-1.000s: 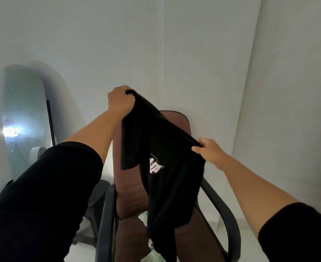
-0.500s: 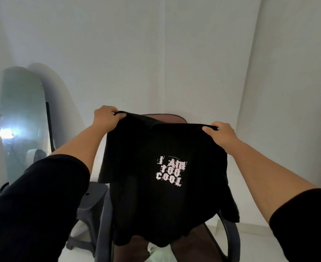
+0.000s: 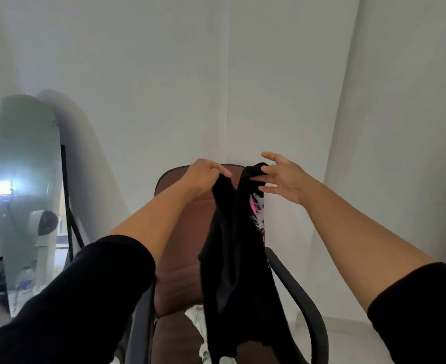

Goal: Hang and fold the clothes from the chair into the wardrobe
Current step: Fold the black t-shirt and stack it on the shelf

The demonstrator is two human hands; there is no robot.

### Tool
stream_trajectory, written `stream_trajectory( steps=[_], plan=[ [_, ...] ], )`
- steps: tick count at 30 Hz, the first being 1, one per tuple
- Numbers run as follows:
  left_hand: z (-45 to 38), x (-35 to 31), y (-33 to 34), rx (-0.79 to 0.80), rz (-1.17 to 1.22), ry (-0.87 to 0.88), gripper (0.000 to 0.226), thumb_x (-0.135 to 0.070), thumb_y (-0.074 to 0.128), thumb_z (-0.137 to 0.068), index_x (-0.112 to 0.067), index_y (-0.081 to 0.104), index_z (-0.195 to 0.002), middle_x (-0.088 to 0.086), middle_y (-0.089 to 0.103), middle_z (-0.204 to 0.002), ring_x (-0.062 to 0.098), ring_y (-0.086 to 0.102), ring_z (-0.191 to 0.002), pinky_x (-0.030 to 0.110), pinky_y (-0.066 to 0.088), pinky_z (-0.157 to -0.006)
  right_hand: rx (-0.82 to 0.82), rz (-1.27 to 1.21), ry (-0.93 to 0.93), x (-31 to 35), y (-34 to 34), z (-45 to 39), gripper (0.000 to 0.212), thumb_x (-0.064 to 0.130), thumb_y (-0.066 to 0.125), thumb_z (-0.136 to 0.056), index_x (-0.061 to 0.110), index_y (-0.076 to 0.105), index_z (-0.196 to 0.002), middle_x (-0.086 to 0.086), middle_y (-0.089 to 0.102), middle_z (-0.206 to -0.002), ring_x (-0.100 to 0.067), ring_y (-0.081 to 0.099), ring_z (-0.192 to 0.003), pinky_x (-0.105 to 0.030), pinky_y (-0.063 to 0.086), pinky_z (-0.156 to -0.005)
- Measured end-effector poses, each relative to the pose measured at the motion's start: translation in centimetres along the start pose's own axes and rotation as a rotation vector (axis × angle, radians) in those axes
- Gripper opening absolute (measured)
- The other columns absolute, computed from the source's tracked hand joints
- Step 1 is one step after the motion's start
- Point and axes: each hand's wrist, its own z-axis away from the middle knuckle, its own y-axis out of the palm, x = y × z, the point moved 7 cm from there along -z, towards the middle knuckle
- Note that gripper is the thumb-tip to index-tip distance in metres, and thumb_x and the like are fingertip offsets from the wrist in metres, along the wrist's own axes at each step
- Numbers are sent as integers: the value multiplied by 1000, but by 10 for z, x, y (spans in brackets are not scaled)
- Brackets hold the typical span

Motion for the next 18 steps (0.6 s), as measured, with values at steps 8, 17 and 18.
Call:
stream_trajectory(
  steps=[8,17,18],
  plan=[
    [1,-26,32,-31,-330,201,15,-24,66,-82,-9,65,-82,4,61,-75,18,56,-69,18,35,-52,199,139,-14,7,16,11,38,12,45,-97,22,46,-133,1,66,-111,-17,66,-99,-37,49,-87],
    [0,-10,0,-63,-5,180,46,21,37,-69,-13,69,-73,5,67,-76,17,62,-77,16,53,-64,-31,518,-169,13,-23,24,12,20,60,-90,27,68,-94,2,68,-100,-15,62,-90,-29,46,-80],
    [-1,-10,-2,-61,13,184,47,22,38,-69,-15,67,-68,3,66,-73,18,62,-75,15,53,-62,1,540,-166,8,-19,25,11,20,61,-90,28,69,-91,2,67,-101,-14,61,-91,-27,47,-79]
  ],
)
